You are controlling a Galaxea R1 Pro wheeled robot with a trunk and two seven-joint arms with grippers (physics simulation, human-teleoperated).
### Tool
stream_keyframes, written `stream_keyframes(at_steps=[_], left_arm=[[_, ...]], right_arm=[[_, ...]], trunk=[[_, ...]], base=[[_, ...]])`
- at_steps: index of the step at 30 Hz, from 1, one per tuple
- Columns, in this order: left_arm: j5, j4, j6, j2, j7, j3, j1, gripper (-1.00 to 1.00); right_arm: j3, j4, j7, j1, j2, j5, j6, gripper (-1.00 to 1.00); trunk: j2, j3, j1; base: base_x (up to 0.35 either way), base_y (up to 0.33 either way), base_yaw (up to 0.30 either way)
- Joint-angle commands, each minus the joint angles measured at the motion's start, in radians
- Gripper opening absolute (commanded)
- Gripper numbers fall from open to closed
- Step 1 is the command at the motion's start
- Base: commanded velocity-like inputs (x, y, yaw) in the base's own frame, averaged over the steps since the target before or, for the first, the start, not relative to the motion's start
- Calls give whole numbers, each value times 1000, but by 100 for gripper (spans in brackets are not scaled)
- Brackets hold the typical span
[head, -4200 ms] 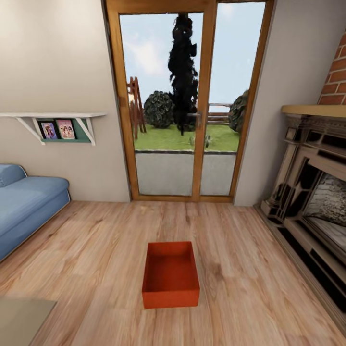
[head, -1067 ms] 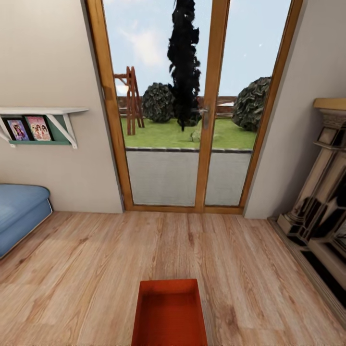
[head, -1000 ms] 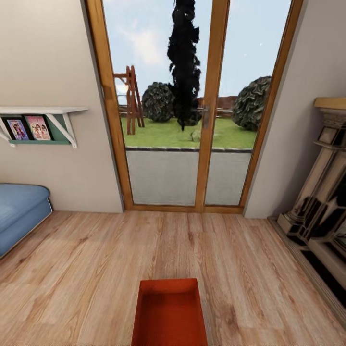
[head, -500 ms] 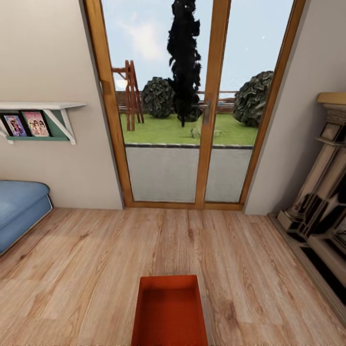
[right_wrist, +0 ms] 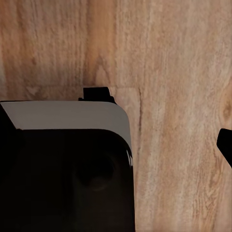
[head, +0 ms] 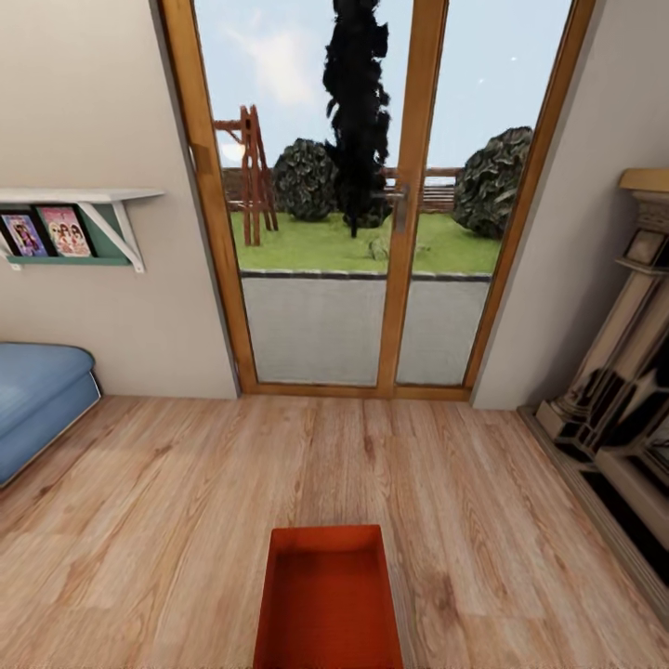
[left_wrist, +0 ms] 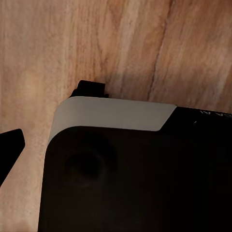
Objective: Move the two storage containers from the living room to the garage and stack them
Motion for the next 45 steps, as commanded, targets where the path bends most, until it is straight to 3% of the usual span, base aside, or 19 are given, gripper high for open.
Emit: stream_keyframes(at_steps=[1, 45], left_arm=[[6, 1, -3, 0, 1, 5, 0, 100], [6, 1, -3, 0, 1, 4, -1, 100]], right_arm=[[8, 3, -1, -1, 1, -9, -5, 100], [8, 3, -1, -1, 1, -9, -5, 100]], trunk=[[0, -2, 0], [0, -72, 0]], base=[[0, 0, 0], [0, 0, 0]])
